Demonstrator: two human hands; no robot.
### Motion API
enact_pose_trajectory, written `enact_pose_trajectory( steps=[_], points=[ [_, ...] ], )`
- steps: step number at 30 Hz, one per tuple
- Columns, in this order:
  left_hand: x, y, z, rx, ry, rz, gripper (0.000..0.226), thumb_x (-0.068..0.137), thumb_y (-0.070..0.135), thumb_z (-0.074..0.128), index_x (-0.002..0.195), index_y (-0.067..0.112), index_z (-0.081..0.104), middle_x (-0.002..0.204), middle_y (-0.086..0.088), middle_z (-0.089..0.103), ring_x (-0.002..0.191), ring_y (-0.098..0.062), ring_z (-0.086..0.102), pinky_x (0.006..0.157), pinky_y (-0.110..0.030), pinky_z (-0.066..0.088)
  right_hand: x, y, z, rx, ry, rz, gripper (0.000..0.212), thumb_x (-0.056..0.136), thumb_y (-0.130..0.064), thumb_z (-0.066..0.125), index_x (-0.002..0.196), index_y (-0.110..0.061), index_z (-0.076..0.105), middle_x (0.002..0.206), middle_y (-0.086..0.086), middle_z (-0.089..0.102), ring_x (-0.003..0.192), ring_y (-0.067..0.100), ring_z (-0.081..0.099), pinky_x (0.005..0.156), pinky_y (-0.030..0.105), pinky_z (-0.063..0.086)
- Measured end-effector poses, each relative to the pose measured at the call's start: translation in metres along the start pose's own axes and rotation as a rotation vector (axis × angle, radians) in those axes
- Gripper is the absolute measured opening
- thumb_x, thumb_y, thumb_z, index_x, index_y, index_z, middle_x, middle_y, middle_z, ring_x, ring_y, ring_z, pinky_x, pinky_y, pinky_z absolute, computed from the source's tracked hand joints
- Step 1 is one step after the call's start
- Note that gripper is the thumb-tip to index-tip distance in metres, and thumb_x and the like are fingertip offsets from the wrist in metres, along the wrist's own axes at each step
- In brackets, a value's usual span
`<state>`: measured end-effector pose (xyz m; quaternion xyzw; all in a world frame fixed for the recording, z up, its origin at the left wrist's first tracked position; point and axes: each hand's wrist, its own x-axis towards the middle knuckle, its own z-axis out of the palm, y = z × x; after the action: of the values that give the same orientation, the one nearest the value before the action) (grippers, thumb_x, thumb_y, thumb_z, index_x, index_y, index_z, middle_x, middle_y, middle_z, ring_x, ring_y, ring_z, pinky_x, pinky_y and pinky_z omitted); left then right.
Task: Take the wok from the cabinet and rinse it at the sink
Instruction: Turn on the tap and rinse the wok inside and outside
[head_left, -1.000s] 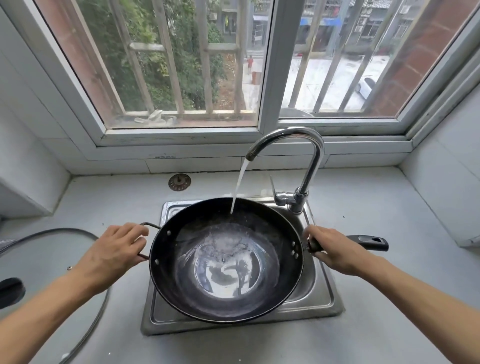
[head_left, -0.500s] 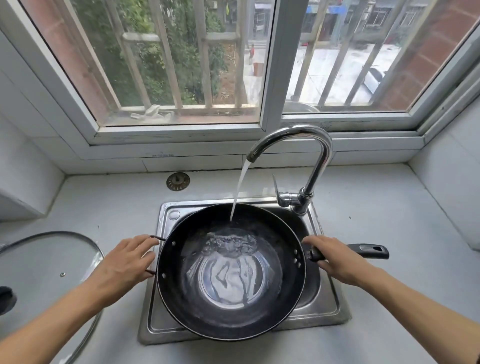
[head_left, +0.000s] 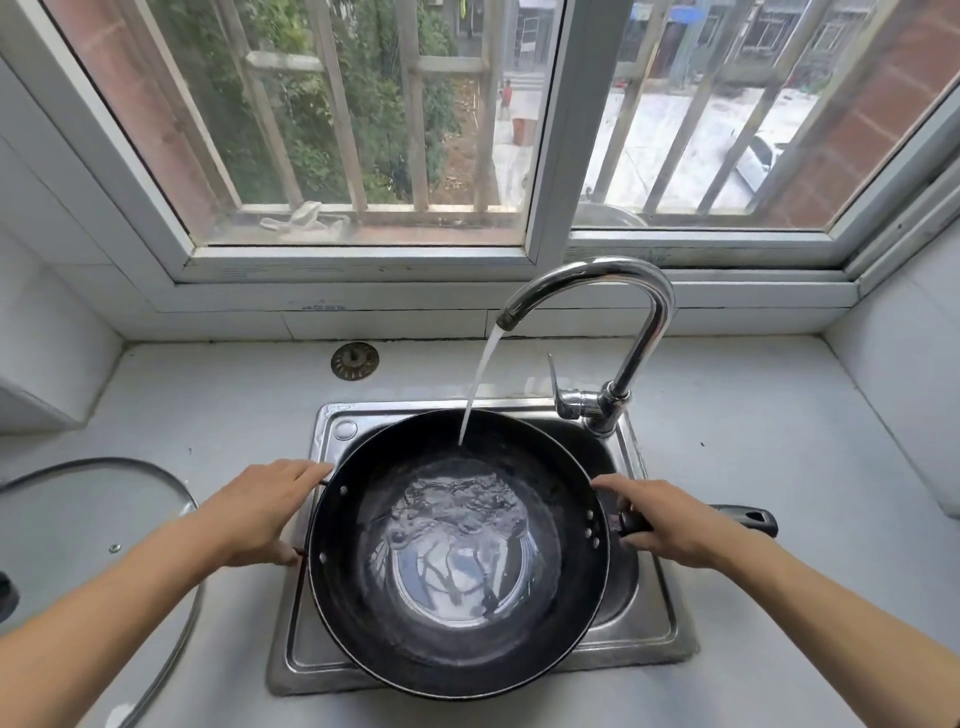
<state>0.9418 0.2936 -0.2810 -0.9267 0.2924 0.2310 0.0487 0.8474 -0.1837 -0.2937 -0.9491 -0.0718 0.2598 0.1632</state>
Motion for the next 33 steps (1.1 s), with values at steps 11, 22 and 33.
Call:
enact_pose_trajectory(
  steps=[11,22,33],
  points=[
    [0.022,-0.003,-0.012,-0.074,-0.163,-0.015,0.103,0.042,0.052,0.082,0.133,0.027,0.042,0.113,0.006,0.042,0.105,-0.012,0.038,0.092,-0.029,0.044,0.005,-0.002,0.003,0.071,0.027,0.006,0.044,0.076,-0.014,0.074,0.114,-0.023,0.055,0.103,-0.007,0.064,0.095,0.015,0.058,0.088,0.033,0.048],
    [0.011,-0.007,-0.044,0.167,0.256,-0.096,0.106,0.032,0.051,0.084,0.125,0.012,0.053,0.110,-0.007,0.057,0.096,-0.028,0.054,0.080,-0.037,0.050,0.007,-0.015,-0.037,0.102,0.257,0.022,0.052,0.077,-0.012,0.070,0.122,-0.030,0.049,0.094,-0.006,0.064,0.085,0.016,0.060,0.078,0.031,0.050],
    [0.006,0.002,-0.010,0.036,0.394,-0.190,0.099,0.023,0.043,0.095,0.107,0.010,0.053,0.092,-0.006,0.044,0.080,-0.027,0.042,0.062,-0.038,0.042,-0.008,-0.028,-0.024,0.081,0.299,0.015,0.052,0.080,-0.009,0.070,0.117,-0.033,0.041,0.075,-0.019,0.044,0.073,0.010,0.048,0.069,0.029,0.040]
  ],
)
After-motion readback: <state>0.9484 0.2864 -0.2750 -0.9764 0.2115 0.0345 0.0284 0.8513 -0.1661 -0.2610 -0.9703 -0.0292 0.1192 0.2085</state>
